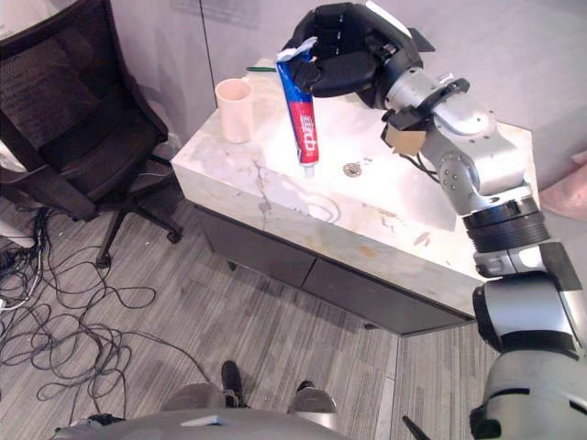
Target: Organize the bathroom.
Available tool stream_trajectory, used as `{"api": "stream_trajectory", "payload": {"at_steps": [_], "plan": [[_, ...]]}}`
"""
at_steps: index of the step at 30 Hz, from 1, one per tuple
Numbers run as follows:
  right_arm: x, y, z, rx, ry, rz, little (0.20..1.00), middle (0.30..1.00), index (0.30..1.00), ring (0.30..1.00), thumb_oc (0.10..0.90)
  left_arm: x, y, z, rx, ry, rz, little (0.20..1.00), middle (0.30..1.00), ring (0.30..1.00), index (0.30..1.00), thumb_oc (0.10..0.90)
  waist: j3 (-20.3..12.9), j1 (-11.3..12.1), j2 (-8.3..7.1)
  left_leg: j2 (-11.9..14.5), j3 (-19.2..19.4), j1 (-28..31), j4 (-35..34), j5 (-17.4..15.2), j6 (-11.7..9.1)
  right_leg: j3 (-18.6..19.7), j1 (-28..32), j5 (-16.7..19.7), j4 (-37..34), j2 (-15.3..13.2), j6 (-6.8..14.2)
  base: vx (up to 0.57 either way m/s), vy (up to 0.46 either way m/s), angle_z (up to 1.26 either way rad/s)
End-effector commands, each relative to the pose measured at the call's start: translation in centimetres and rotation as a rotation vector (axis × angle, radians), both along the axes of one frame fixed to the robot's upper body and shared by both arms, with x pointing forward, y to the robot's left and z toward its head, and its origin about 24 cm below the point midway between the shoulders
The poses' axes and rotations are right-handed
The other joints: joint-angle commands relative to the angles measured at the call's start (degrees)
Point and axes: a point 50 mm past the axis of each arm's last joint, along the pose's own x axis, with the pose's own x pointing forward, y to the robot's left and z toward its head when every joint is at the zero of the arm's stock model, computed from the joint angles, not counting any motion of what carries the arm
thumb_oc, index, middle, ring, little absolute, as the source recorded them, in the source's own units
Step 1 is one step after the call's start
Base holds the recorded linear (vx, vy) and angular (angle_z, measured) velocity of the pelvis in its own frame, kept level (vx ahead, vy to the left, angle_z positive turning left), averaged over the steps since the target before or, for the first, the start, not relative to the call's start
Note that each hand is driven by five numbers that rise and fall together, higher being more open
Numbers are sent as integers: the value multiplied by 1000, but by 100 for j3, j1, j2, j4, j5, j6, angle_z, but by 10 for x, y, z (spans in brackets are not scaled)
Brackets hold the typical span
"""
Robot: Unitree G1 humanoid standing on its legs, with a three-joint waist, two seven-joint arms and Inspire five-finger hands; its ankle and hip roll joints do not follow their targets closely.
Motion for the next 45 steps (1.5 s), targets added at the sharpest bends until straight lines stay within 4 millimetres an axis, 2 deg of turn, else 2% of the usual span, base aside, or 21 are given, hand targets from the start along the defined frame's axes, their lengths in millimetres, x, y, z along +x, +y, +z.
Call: {"api": "stream_trajectory", "payload": {"at_steps": [1,3,4,5,6,8,10,12,17,22,30,34,37,38,42,45], "plan": [[-35,-11,77,179,-396,68,300,300,300,300,400,-33,36,12,124,141,-23,900,900,900,900,800,-201,61,60,134,-297,146,431,-620,3,980,-1101,-171,1892,117,187,76,-60,57],[-39,-10,76,161,-423,26,300,300,300,300,400,-22,37,13,131,124,-9,900,900,900,900,800,-55,-162,-21,5,-681,169,671,-842,-58,1673,-1239,437,327,109,326,85,-134,72],[-39,-10,76,161,-423,26,300,300,300,300,400,-22,37,13,131,124,-9,900,900,900,900,800,-55,-162,-21,5,-681,169,671,-842,-58,1673,-1239,437,327,109,326,36,-124,25],[-42,-7,76,159,-437,16,300,300,300,300,400,-18,41,15,145,119,-32,900,900,900,900,800,36,-273,-27,22,-872,116,826,-951,-41,2137,-1438,671,521,263,297,-2,-139,22],[-47,-8,77,172,-455,11,300,300,300,300,400,-10,46,19,155,110,-43,900,900,900,900,800,95,-349,-62,136,-886,11,1017,-989,-5,2292,-1622,557,653,348,249,-12,-201,56],[-46,-13,86,174,-467,-25,300,300,300,300,400,-4,46,19,152,97,-56,900,900,900,900,800,26,-380,-113,213,-809,-39,1022,-940,-53,2161,-1380,296,195,396,213,34,-181,138],[-43,-27,90,165,-471,-41,300,300,300,300,400,-1,42,17,137,114,-137,900,900,900,900,800,-112,-403,-176,185,-792,-16,845,-881,-65,2181,-987,303,-412,506,191,144,-142,140],[-45,-36,92,178,-486,-39,300,300,300,300,400,-3,39,15,126,116,-153,900,900,900,900,800,-171,-408,-195,197,-752,-29,780,-854,-92,2150,-828,325,-639,542,184,88,-77,83],[-51,-37,94,197,-518,-39,300,300,300,300,400,-7,37,14,127,134,-145,900,900,900,900,800,-265,-442,-205,174,-760,17,579,-824,-88,2181,-764,320,-715,565,199,82,-14,-20],[-58,-40,97,207,-540,-52,300,300,300,300,400,-27,43,15,145,175,-89,900,900,900,900,800,-439,-429,-258,156,-757,153,417,-842,-63,2168,-729,320,-756,547,258,106,-13,-12],[-70,-40,120,240,-687,-121,300,300,300,300,400,-38,39,13,130,174,-25,900,900,900,900,800,-589,-267,-338,203,-795,140,316,-816,-90,2050,-601,309,-898,567,276,39,-19,2],[-66,-34,126,240,-723,-226,300,300,300,300,400,-46,31,9,116,183,9,900,900,900,900,800,-705,-171,-362,254,-819,145,238,-778,-141,1985,-517,299,-998,606,266,51,-44,13],[-57,-31,127,142,-768,-426,300,300,300,300,400,-53,25,7,114,190,36,900,900,900,900,800,-791,-59,-378,304,-858,168,173,-732,-181,1921,-407,261,-1064,644,236,52,-55,15],[-57,-31,127,142,-768,-426,300,300,300,300,400,-53,25,7,114,190,36,900,900,900,900,800,-791,-59,-378,304,-858,168,173,-732,-181,1921,-407,261,-1064,644,236,44,-43,11],[-39,-32,131,-79,-840,-691,300,300,300,300,400,-64,23,6,134,224,53,900,900,900,900,800,-838,125,-412,349,-1008,191,131,-658,-239,1851,-297,230,-1084,690,199,60,-61,14],[-31,-29,134,-156,-855,-762,300,300,300,300,400,-66,22,6,140,230,53,900,900,900,900,800,-823,226,-410,362,-1106,216,109,-631,-264,1799,-225,227,-1119,697,189,45,-52,15]]}}
